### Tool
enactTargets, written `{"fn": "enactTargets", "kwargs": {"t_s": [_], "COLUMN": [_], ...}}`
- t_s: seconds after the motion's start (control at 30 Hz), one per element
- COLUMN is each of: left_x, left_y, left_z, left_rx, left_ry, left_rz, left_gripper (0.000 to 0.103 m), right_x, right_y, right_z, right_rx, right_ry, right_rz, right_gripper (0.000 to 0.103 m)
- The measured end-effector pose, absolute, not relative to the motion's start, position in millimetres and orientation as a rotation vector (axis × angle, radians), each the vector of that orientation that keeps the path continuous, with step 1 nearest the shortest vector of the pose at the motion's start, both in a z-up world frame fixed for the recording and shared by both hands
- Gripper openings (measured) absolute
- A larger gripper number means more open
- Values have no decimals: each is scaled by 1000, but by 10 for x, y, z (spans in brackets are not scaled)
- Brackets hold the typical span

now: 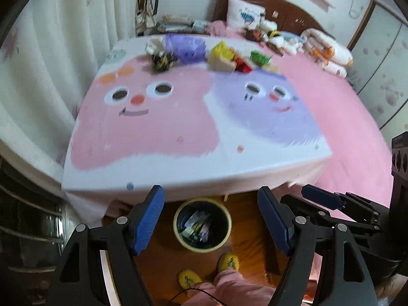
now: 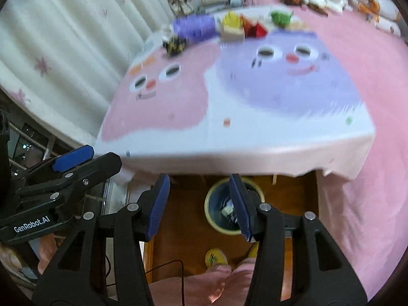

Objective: Collect trash
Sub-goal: 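Raise both tools from the bin back toward the table, then grasp the red packet with the right tool while the left tool grasps the yellow snack bag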

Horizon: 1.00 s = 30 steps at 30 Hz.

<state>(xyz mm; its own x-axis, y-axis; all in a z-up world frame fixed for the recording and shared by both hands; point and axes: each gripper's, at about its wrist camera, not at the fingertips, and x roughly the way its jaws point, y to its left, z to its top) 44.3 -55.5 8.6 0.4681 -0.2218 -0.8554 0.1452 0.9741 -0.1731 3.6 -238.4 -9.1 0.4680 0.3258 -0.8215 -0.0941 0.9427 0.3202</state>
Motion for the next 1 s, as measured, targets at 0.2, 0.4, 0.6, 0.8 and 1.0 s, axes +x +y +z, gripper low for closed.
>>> {"fn": "enactTargets", "kwargs": {"t_s": [0.2,0.4,0.6,0.8,1.0], "left_x": [625,963,1430,2361,3512], "left_y": [-644,-709,-883,-1216,-1569], "left_z": [610,825,788,527,182], "left_rx": [-47,-72,-71,-78,-123], "left_ry": [962,962,969,1015,1087], "left_rz": [-277,-296,-273,-198,-88], "left_gripper": [77,77,77,77,77], "right_x": [154,423,983,1970,3174], "right_y": [-2480,-2679,-2987,-3382,-3752], "right_z": [392,649,567,178,-257], "right_rx": [228,237,276,354,403], "right_ry": [953,925,948,1020,1137], "right_rz": [193,150,172,237,313], "right_gripper": [46,46,46,46,46]}}
